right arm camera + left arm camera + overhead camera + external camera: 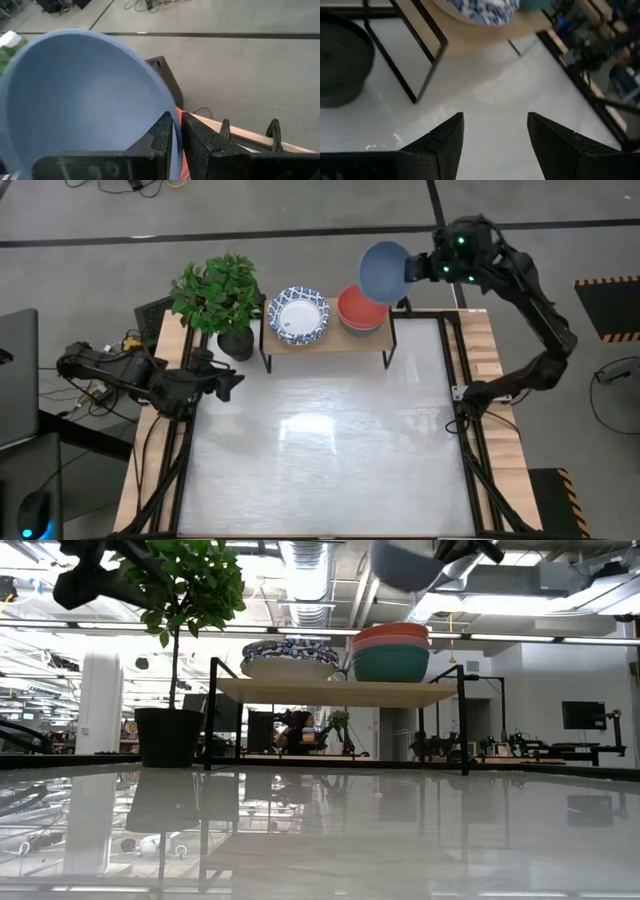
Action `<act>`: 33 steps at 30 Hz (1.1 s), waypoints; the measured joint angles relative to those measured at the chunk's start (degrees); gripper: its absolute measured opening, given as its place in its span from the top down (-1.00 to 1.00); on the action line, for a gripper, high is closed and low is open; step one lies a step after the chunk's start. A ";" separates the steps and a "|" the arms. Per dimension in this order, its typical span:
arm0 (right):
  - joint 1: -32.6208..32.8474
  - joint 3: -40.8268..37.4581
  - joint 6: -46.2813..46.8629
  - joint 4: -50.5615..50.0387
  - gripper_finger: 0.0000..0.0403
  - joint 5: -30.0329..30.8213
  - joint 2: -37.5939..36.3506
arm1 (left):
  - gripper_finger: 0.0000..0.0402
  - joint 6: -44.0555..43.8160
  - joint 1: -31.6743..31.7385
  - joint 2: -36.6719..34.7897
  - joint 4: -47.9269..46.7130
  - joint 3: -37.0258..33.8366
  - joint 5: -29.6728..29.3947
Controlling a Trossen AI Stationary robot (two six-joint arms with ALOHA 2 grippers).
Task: Place and stack bowls onto a shelf
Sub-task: Stack the blue bowl on top of the orange bowl on the shelf
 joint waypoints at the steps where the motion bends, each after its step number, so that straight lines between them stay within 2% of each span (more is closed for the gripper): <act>1: -0.21 0.00 -0.18 0.14 0.68 -0.02 0.40 | -0.01 -0.41 -0.02 -0.14 -0.01 0.00 -0.78; 6: -1.76 -0.02 -3.43 -0.33 0.68 -2.21 3.97 | -0.01 -3.74 -0.02 -0.23 0.00 0.00 -1.77; 14: -3.98 -0.07 -3.92 -2.57 0.68 -12.13 12.48 | -0.01 -5.71 -0.02 -0.24 -0.02 0.00 -0.18; 22: -5.26 -0.07 -5.96 -11.41 0.68 -13.16 18.03 | -0.01 -6.15 -0.02 -0.24 -0.04 0.00 0.80; 33: -6.89 -0.07 -6.75 -10.86 0.68 -13.40 18.46 | -0.01 -5.73 -0.02 -0.24 -0.09 0.00 -0.09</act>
